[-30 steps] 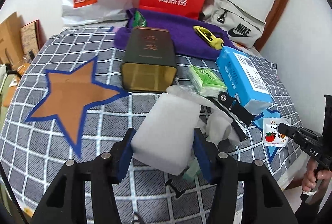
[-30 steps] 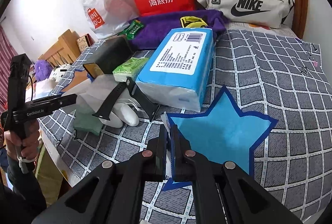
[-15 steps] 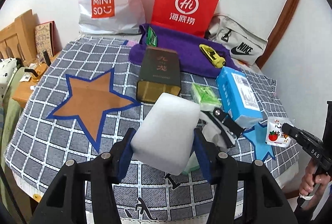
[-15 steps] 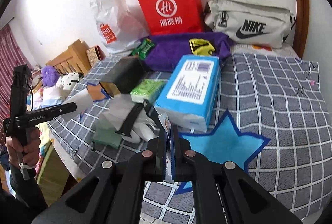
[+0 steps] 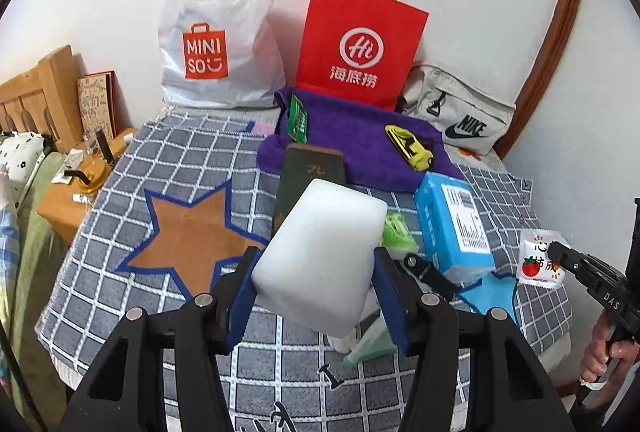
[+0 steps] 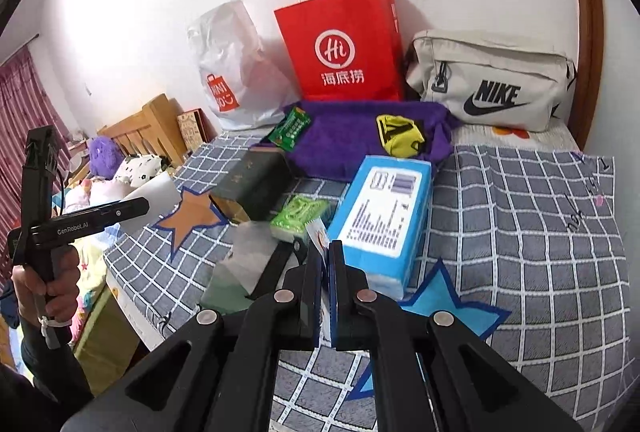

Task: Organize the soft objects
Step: 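Carry the foam block and snack packet over the purple towel with both grippers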

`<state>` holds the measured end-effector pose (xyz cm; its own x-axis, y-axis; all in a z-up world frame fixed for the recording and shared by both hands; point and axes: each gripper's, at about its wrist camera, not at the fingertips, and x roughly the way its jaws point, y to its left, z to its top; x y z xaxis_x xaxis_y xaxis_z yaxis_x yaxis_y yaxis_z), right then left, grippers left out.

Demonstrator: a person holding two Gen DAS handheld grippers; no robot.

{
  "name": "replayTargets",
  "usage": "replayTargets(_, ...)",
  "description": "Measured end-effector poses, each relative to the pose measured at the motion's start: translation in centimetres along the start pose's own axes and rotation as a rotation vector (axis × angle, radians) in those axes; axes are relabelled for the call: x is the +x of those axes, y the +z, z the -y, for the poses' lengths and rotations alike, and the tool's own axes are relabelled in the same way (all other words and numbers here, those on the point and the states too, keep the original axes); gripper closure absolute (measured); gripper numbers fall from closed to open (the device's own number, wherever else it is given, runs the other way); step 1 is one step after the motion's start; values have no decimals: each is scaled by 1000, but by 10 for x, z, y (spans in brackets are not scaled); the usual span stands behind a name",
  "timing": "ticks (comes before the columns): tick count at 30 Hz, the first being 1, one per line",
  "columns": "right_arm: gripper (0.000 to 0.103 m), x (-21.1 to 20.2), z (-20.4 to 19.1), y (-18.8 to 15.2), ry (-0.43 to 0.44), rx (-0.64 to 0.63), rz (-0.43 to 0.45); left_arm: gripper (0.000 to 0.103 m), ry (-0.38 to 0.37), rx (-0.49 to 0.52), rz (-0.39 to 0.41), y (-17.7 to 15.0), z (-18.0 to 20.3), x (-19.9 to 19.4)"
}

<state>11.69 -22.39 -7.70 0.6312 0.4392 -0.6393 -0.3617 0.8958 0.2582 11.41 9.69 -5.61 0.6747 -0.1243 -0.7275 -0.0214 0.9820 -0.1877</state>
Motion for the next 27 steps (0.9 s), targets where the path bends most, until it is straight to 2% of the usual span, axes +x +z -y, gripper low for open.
replayTargets(15, 100, 8, 9, 39, -32, 2, 29, 49, -2, -11, 42, 36, -2, 8)
replayTargets(27, 100, 45, 22, 69, -30, 14, 6, 49, 0, -12, 31, 63, 1, 41)
